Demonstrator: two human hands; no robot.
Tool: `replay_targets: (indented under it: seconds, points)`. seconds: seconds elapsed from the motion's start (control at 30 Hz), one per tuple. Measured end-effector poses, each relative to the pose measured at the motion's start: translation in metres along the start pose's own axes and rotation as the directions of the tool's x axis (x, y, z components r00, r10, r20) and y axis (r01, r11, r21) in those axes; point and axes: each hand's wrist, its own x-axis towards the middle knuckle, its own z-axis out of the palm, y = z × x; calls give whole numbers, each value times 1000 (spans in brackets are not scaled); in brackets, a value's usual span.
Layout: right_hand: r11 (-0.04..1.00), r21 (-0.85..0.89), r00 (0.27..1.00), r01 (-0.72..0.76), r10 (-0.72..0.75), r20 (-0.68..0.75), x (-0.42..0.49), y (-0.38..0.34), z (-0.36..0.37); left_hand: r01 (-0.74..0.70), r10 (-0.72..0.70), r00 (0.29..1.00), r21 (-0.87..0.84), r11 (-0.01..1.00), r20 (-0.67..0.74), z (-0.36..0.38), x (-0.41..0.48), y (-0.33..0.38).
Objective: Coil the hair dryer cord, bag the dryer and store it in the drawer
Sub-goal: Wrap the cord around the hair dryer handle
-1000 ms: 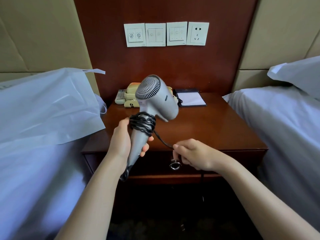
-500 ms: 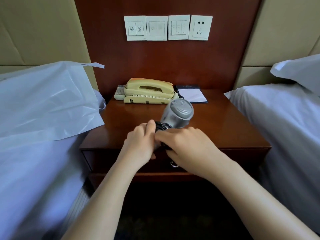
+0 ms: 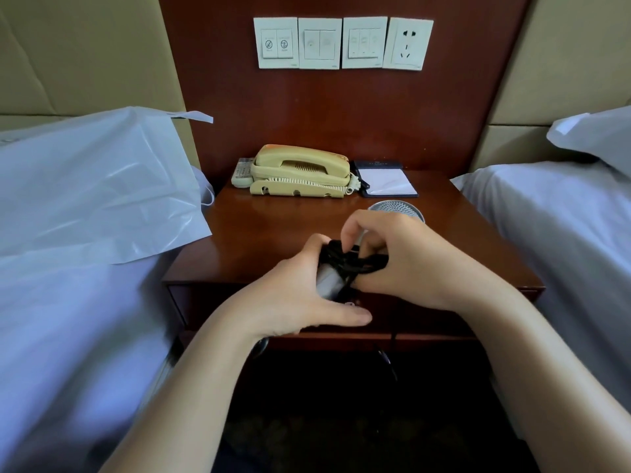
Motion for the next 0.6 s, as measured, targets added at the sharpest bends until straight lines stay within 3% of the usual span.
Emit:
replay_targets:
  seconds: [0.13,0.23,0.3,0.53,0.6]
  points:
    - [990,135,996,43,-53,74,-4,-3,-8,-43,58,985,94,995,-162,7,3,3]
    - [941,336,998,43,-58,33,-5,1,-15,-50,75,977,127,991,-200,10,0,6]
    - [926,375,999,37,-44,10,-5,5,-19,-60,91,972,143,988,-218,9,0,8]
    - [998,-55,988,16,-24,-150,-9,0,-19,-77,119,961,171,982,-248,6,-2,10]
    - [996,-75,985,50,-62,-163,-11,-5,-19,-75,123,963,197,977,-239,5,-2,11]
